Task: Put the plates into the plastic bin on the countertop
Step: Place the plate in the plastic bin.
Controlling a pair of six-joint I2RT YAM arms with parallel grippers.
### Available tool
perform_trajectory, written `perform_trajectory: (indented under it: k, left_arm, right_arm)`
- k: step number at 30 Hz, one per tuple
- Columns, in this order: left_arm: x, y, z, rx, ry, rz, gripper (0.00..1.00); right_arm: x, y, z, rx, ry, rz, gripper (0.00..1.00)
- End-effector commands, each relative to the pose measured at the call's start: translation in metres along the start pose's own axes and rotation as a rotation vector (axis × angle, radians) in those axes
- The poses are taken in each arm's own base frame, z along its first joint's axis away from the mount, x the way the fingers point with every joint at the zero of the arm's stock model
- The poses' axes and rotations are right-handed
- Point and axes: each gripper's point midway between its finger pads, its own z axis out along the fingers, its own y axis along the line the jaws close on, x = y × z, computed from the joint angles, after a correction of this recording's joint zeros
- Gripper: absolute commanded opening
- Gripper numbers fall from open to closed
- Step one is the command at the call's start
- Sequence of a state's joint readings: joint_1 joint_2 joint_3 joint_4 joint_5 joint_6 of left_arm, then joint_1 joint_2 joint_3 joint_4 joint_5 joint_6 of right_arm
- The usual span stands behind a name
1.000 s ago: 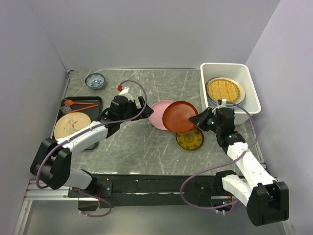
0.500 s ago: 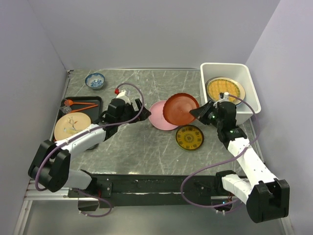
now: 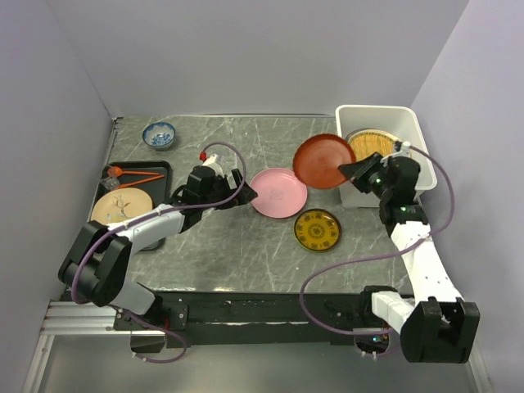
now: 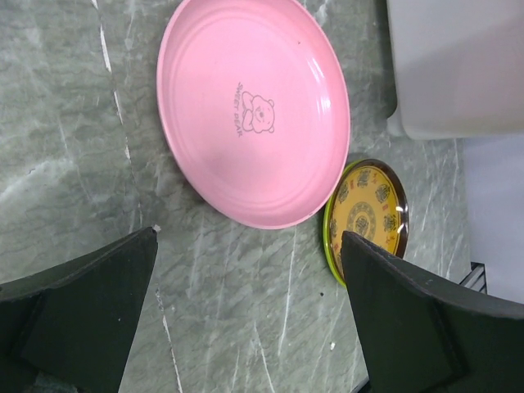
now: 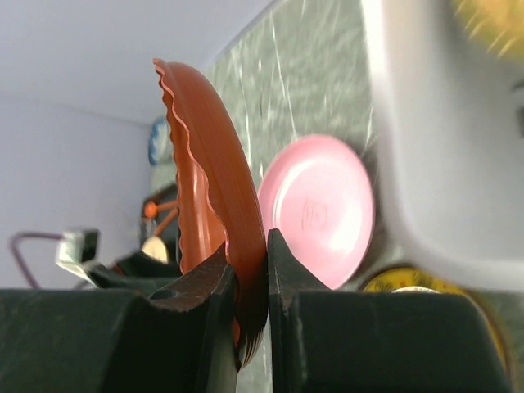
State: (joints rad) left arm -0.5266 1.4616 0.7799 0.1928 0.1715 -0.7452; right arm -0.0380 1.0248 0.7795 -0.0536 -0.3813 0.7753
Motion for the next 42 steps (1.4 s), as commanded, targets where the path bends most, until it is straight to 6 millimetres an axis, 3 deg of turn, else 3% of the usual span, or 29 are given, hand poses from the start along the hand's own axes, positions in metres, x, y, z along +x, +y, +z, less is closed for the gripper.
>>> perform_trajectory:
  k: [1, 7, 15, 24, 33, 42]
  left_arm:
    - [-0.009, -0.009, 0.003, 0.021, -0.007, 0.011, 0.99]
    - [-0.007, -0.006, 0.005, 0.009, 0.01, 0.024, 0.99]
    - [0.002, 0.006, 0.008, -0.027, 0.027, 0.011, 0.99]
    - [0.005, 0.011, 0.008, -0.055, 0.039, 0.012, 0.99]
    - [0.003, 0.015, 0.005, -0.074, 0.031, 0.027, 0.99]
    - [0.009, 0.016, 0.008, -0.061, 0.044, 0.02, 0.99]
  right_arm:
    - [-0.047, 0.023, -0.008, -0.083, -0.078, -0.027, 0.0]
    - [-0.069, 0.013, -0.005, -0.093, -0.089, 0.007, 0.0]
    - [-0.081, -0.004, 0.004, -0.076, -0.094, 0.045, 0.0]
    - [-0.118, -0.025, 0.007, -0.017, -0.182, 0.072, 0.0]
    - [-0.134, -0.071, 0.014, 0.088, -0.24, 0.134, 0.0]
    - [-0.147, -0.097, 0.018, 0.086, -0.264, 0.226, 0.0]
